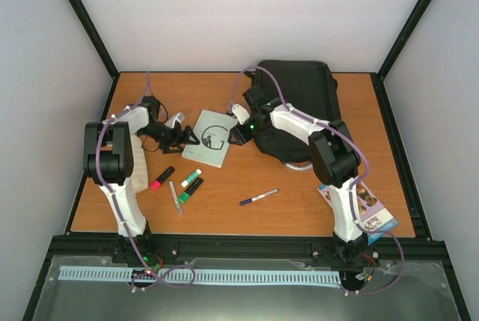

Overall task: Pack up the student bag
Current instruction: Pick up the book from the center of the board.

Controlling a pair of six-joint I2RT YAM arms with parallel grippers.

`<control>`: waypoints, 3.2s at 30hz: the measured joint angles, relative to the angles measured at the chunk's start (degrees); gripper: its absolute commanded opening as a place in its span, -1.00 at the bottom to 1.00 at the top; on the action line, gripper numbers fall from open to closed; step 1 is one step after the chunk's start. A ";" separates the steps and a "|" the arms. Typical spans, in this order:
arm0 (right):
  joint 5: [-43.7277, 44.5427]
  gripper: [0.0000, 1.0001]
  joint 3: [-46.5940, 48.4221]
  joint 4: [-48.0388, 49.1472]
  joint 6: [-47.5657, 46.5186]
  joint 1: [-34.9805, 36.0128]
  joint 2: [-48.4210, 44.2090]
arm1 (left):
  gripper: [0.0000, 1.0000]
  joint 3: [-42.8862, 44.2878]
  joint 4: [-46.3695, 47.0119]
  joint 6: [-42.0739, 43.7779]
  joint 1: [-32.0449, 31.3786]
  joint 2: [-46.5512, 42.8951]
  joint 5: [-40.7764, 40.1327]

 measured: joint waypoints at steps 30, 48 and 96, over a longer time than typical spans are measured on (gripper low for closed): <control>7.21 0.09 4.07 0.42 6.84 -0.35 4.55 | 0.71 -7.43 6.08 -13.49 -6.21 -15.65 -3.63; 1.95 -0.21 -0.26 2.73 8.31 -0.79 5.01 | 0.92 -5.95 10.71 -17.35 -5.31 -1.86 1.79; -5.14 0.36 -0.26 4.72 5.53 -2.27 4.22 | -0.56 -2.84 13.00 -15.80 -7.08 2.21 19.21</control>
